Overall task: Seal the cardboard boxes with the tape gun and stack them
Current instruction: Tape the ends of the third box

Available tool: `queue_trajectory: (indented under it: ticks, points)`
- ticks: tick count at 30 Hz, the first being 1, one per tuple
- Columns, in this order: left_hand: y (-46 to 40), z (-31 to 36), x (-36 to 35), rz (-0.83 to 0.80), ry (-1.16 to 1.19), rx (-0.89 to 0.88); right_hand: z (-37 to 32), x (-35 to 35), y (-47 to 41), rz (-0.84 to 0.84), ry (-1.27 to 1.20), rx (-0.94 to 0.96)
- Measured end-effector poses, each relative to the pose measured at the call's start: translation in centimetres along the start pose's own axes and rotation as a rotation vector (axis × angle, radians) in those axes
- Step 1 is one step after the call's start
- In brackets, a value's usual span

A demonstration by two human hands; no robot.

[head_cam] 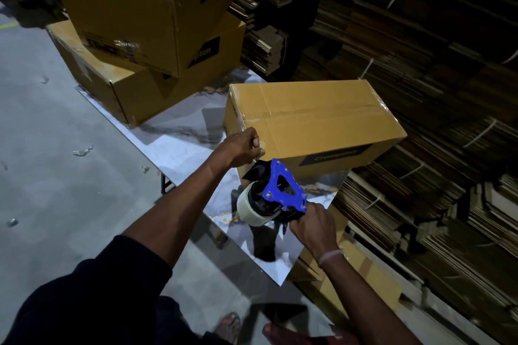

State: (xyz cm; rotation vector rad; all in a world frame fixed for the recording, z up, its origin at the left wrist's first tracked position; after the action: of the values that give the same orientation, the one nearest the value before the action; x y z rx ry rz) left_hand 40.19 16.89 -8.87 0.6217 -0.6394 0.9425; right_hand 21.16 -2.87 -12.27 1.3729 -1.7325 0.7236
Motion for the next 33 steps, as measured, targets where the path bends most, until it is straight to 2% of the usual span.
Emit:
queue_trajectory:
  ticks: [4,10,13,16,20,24,33]
  points:
    - [0.2,-0.1,-0.1,0.005,0.052,0.010,1.3,-0.2,0.0,-0.032,-0.063,-0.028]
    - [0.9,-0.8,-1.1,0.041,0.213,-0.013,5.9,-3.7,2.8,-0.151,-0.347,-0.370]
    - [1.4,-0.8,-1.6,0.089,0.224,-0.045,5.1,-4.7,4.7,-0.204,-0.642,-0.476]
    - [2.0,-0.9,-2.3,0.139,0.225,-0.063,5.1,-7.2,6.2,-0.284,-0.964,-0.674]
    - [2.9,-1.3,-3.1,0.202,0.220,-0.117,4.5,-10.7,7.1,-0.362,-1.203,-0.905]
    - [3.4,-1.9,-3.9,0.203,0.211,-0.229,2.6,-12.6,6.9,-0.503,-1.506,-0.961]
    - [2.3,-2.6,-2.9,0.241,0.032,-0.308,1.4,-15.0,5.6,-0.530,-1.963,-0.959]
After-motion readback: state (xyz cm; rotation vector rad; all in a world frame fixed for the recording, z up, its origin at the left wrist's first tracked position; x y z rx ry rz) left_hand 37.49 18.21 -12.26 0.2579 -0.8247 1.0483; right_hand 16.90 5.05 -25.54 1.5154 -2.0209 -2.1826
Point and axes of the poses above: each hand's wrist, its own y-axis away from the middle knuckle, its own x-axis out of the back of the hand, z = x × y, the point moved 4 cm from there along -y, towards the middle knuckle, and after that the axes turned 12 degrees about -y, right-handed, at the moved point
